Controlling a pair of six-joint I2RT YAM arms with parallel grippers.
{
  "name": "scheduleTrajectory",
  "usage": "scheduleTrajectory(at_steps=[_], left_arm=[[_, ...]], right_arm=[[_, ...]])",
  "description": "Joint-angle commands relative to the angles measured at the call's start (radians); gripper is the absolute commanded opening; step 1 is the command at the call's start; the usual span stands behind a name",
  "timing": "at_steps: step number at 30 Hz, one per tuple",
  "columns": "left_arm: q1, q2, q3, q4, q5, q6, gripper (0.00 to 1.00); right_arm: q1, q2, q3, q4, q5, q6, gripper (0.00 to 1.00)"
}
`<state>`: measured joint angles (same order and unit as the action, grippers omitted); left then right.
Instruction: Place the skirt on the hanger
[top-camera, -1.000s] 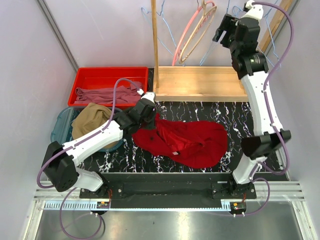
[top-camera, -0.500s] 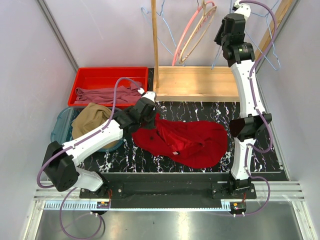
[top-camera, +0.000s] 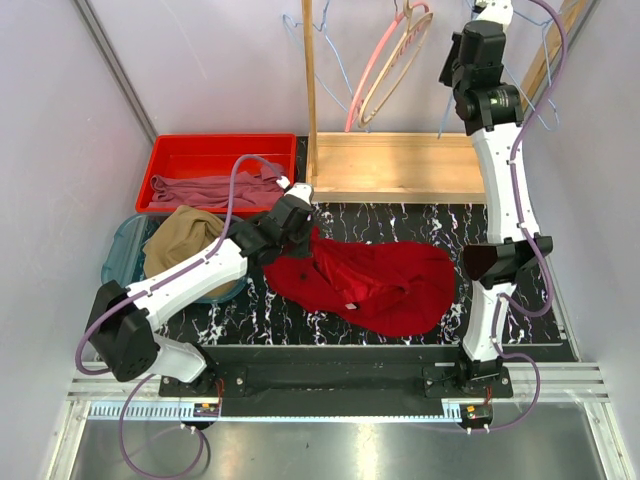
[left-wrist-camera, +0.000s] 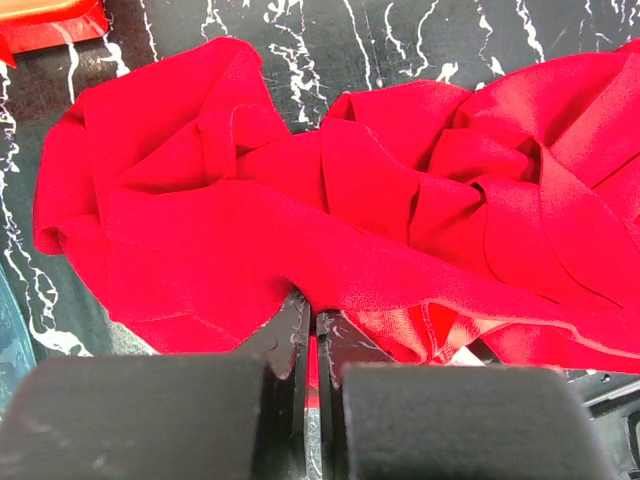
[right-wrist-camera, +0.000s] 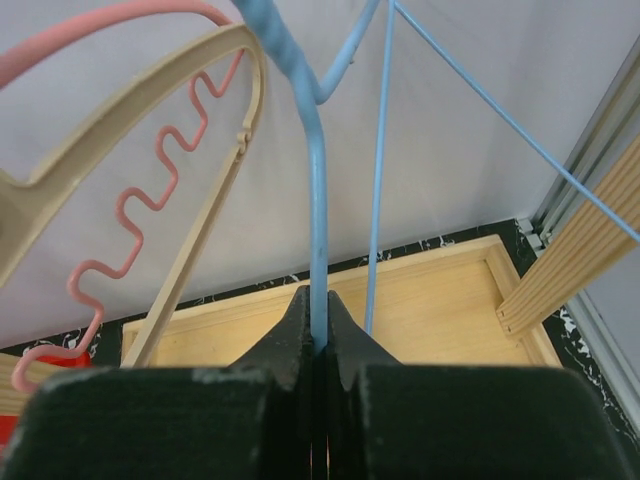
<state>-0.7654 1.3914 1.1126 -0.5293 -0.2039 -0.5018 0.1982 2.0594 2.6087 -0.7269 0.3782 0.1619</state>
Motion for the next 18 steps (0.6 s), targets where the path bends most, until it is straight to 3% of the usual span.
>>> scheduleTrajectory(at_steps=[1,11,18], left_arm=[[0.006,0.004,0.044,0.029,-0.006,0.014,0.00],[0.006,0.001,0.043,0.028,-0.002,0.008,0.00],[0.006,0.003,0.043,0.028,-0.002,0.008,0.00]], right_arm=[[0.000,-0.085,0.056,0.040,-0.056,-0.071,0.00],[-0.002,-0.091,-0.012,0.038,-0.186,-0.078,0.00],[0.000,-0.211,-0.208,0.056,-0.274,-0.073,0.00]])
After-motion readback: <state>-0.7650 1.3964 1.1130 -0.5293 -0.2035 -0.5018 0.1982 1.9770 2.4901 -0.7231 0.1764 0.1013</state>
